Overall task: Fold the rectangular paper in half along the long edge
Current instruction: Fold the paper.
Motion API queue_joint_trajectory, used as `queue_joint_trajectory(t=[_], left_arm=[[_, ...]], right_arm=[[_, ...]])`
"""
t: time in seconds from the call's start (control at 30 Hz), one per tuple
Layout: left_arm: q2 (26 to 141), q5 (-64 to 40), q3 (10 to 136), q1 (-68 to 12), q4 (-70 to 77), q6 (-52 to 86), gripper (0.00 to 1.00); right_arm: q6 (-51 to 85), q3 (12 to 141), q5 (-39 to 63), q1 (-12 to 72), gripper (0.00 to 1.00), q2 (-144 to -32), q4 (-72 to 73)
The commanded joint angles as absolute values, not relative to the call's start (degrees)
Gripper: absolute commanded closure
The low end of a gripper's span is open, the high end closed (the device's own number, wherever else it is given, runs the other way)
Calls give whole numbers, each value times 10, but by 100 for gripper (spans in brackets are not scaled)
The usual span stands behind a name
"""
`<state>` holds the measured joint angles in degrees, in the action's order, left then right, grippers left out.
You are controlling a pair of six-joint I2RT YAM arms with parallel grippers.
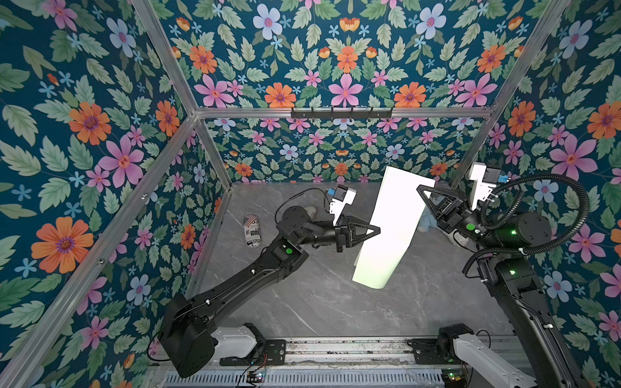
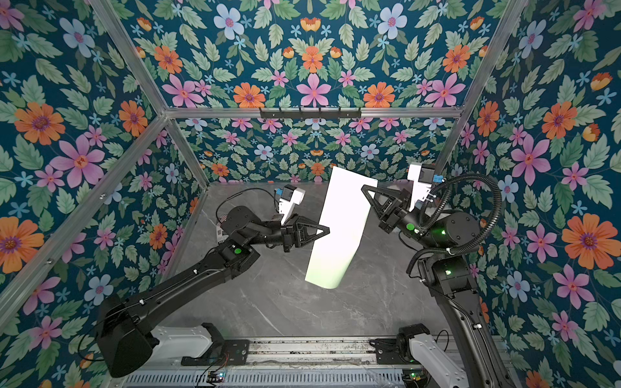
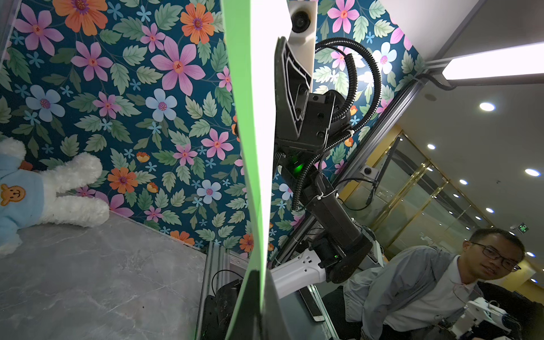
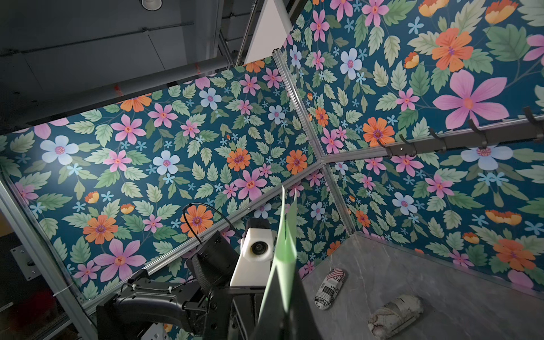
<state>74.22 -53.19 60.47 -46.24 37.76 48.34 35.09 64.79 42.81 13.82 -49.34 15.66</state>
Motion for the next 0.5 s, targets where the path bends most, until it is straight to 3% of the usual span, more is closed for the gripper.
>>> queue_joint_trajectory(t=[0.0,0.03,0.1,0.13,0.17,0.23,0.33,0.37,0.4,0.47], left_arm=[[742,-541,603,-463,404,486,100],[741,-541,603,-463,403,487,100],[741,-541,604,-463,404,486,100],[741,-541,605,-463,403,487,100],[742,-541,605,-463,404,488,100],[743,-542,606,-463,404,488,100],[743,-542,606,-465,404,488,100],[743,-543,606,-465,406,488,100],[743,-544,606,-466,406,488,100],[742,-544,606,-467,408,488,100]], right_arm=[[364,647,435,138,100,-486,197],[365,648,434,138,100,-485,196],[364,652,431,138,70,-484,188],[364,652,431,138,66,-485,186],[363,651,432,138,66,-484,186],[366,647,432,138,82,-482,193],[367,647,430,137,82,-481,197],[367,647,432,137,95,-481,199],[369,645,432,137,100,-480,203],[370,642,432,137,100,-478,207]])
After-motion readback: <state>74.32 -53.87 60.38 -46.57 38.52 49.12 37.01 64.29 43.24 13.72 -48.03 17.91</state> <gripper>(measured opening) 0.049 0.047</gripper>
